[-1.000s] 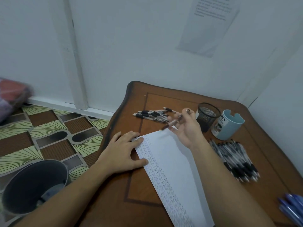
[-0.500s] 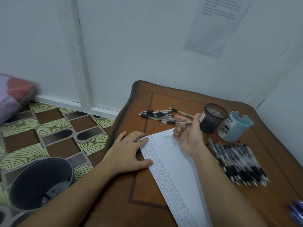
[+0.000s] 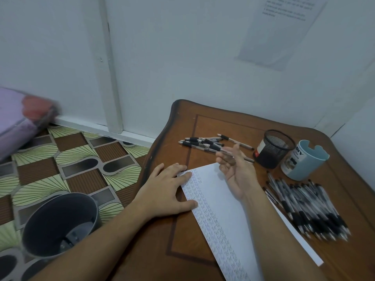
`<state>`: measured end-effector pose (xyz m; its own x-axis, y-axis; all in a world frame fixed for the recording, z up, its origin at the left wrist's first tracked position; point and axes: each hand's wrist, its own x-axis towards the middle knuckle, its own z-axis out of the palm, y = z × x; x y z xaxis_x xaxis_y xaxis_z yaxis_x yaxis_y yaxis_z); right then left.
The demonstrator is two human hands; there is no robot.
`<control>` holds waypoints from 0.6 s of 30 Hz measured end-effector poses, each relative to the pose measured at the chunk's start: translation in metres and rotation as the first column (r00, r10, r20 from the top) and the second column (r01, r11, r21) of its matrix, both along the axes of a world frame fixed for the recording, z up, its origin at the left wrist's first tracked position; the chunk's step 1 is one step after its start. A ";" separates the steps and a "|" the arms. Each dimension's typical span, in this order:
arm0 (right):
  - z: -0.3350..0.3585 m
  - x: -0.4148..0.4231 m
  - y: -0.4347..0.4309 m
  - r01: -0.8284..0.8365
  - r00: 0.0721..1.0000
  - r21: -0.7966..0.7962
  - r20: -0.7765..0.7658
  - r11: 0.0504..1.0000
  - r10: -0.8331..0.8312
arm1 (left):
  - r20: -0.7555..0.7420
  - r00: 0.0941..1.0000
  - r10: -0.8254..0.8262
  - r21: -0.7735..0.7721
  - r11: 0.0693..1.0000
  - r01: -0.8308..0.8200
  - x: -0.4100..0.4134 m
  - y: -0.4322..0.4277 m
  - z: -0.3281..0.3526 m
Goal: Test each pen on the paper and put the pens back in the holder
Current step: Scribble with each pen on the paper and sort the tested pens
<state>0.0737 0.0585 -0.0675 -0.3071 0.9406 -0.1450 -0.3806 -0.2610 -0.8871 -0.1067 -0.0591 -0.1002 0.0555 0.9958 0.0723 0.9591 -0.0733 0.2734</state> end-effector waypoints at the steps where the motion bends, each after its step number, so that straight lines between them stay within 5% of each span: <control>1: -0.001 0.001 0.001 -0.008 1.000 0.025 0.020 1.000 0.007 | 0.000 1.000 0.002 0.001 1.000 -0.002 0.000 0.000 0.000; 7: -0.011 -0.004 0.000 -0.160 0.923 0.234 0.381 0.959 0.062 | 0.004 1.000 0.001 0.013 1.000 -0.001 0.000 0.000 -0.001; 10: -0.016 -0.007 -0.003 -0.259 0.898 0.246 0.418 0.934 0.139 | 0.006 1.000 0.000 0.025 1.000 0.000 -0.001 0.000 -0.001; 18: -0.020 -0.010 -0.013 -0.228 0.790 0.347 0.612 0.910 -0.035 | -0.006 1.000 0.006 0.017 1.000 -0.006 -0.001 0.000 -0.001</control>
<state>0.0640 0.0458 -0.0879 -0.3747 0.9265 0.0350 0.2634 0.1425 -0.9541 -0.1072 -0.0589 -0.1010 0.0496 0.9948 0.0890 0.9611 -0.0717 0.2666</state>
